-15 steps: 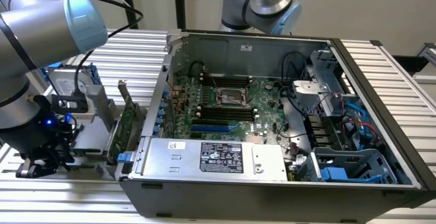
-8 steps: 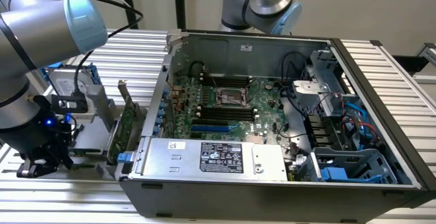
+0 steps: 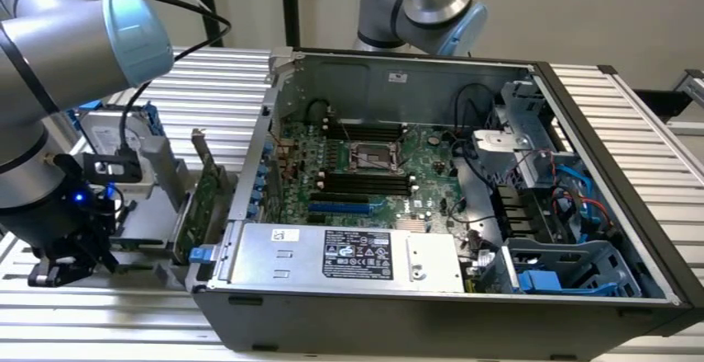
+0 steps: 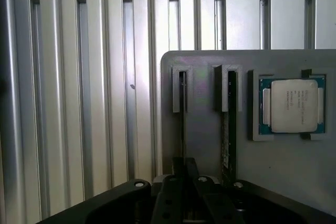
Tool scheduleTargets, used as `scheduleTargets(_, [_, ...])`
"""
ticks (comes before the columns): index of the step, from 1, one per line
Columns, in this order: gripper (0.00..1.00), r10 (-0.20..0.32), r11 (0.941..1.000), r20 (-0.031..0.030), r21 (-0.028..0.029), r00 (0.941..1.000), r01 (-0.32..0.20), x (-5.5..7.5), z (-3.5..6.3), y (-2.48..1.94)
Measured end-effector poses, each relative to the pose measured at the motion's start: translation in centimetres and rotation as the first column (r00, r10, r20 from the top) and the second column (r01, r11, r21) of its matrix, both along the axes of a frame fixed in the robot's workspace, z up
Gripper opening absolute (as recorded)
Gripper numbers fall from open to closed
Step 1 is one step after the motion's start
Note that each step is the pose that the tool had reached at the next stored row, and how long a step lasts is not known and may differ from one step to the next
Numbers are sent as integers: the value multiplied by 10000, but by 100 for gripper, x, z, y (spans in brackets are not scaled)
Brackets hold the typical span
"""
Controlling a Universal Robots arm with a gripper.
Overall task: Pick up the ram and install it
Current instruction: 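Pick up the ram and move it above insertion slot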
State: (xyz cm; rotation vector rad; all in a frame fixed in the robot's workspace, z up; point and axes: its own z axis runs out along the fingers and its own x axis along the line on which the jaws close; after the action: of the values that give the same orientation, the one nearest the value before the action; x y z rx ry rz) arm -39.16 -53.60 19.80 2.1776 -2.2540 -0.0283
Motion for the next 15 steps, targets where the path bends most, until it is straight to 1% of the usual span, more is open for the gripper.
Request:
scheduleTargets(10, [0, 0, 10000, 2, 2, 10000, 0, 0, 1, 0])
scheduleTargets(15, [0, -1, 10000, 1, 5, 10000, 1, 0, 66, 0])
